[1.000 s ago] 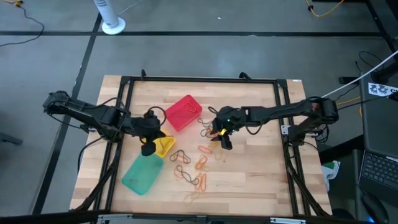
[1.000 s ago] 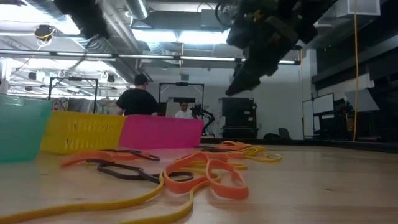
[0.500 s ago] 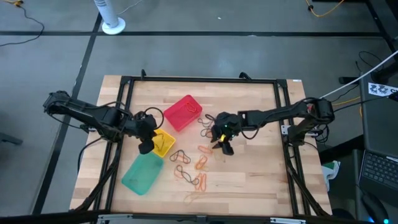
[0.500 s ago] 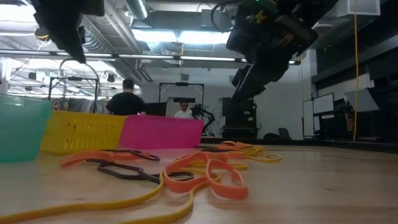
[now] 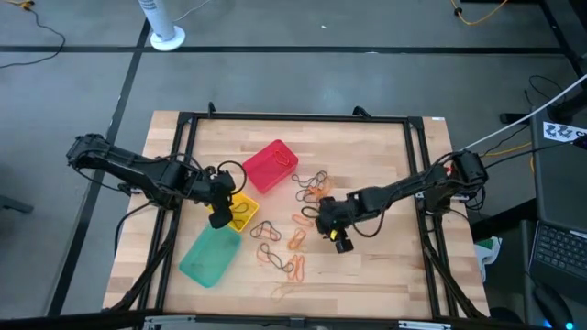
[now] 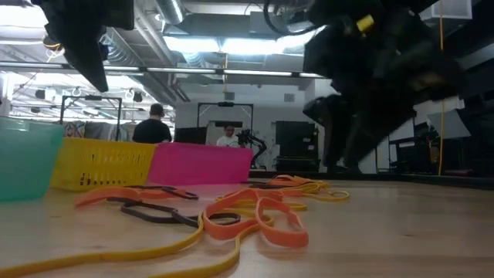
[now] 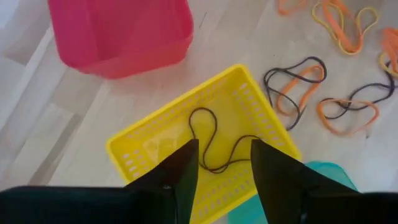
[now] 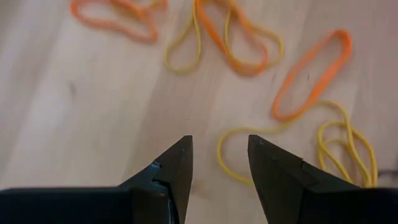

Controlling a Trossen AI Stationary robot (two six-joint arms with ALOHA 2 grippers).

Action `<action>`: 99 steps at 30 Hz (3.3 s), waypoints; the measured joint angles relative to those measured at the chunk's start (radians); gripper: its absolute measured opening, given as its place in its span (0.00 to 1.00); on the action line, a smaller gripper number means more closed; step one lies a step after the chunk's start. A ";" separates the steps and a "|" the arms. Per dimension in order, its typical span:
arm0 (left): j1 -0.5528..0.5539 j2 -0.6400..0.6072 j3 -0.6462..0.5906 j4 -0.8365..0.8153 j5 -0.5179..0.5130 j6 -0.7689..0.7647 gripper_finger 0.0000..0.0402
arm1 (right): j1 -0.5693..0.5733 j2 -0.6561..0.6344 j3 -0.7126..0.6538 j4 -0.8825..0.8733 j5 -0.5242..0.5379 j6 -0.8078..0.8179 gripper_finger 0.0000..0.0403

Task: Sort rubber bands into baskets
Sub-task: Put the yellow rubber band into the light blue bin

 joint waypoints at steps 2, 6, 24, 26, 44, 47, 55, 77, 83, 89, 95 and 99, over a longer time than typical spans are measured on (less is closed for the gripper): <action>0.000 0.004 0.000 0.041 0.000 0.004 0.36 | 0.013 0.013 0.000 -0.022 0.043 -0.004 0.39; 0.000 0.007 0.000 0.093 0.004 0.005 0.36 | 0.014 0.045 0.000 -0.028 0.083 -0.031 0.39; 0.000 0.007 0.000 0.196 0.006 0.010 0.33 | 0.012 0.122 0.003 -0.041 0.039 -0.080 0.06; 0.000 0.007 0.000 0.216 0.006 0.016 0.32 | 0.012 0.122 0.004 -0.040 0.030 -0.080 0.02; -0.037 0.007 0.000 0.481 0.005 0.284 0.29 | 0.012 0.131 0.338 -0.204 0.002 -0.082 0.01; -0.062 0.007 0.000 0.517 0.005 0.317 0.29 | 0.012 0.131 0.395 -0.206 0.012 -0.082 0.01; -0.121 0.016 0.000 0.611 0.005 0.357 0.29 | 0.012 0.128 0.519 -0.194 0.127 -0.082 0.00; -0.142 0.258 0.000 0.790 -0.092 0.627 0.29 | 0.012 0.127 0.578 -0.135 0.135 -0.083 0.00; -0.132 0.298 0.000 0.845 -0.111 0.657 0.29 | 0.012 0.127 0.578 -0.115 0.127 -0.083 0.00; -0.129 0.309 0.000 0.866 -0.112 0.664 0.28 | 0.012 0.127 0.578 -0.116 0.127 -0.083 0.00; -0.129 0.309 0.000 0.864 -0.111 0.655 0.08 | 0.012 0.127 0.578 -0.112 0.127 -0.083 0.00; -0.129 0.304 0.000 0.866 -0.111 0.607 0.03 | 0.012 0.127 0.578 -0.112 0.127 -0.083 0.03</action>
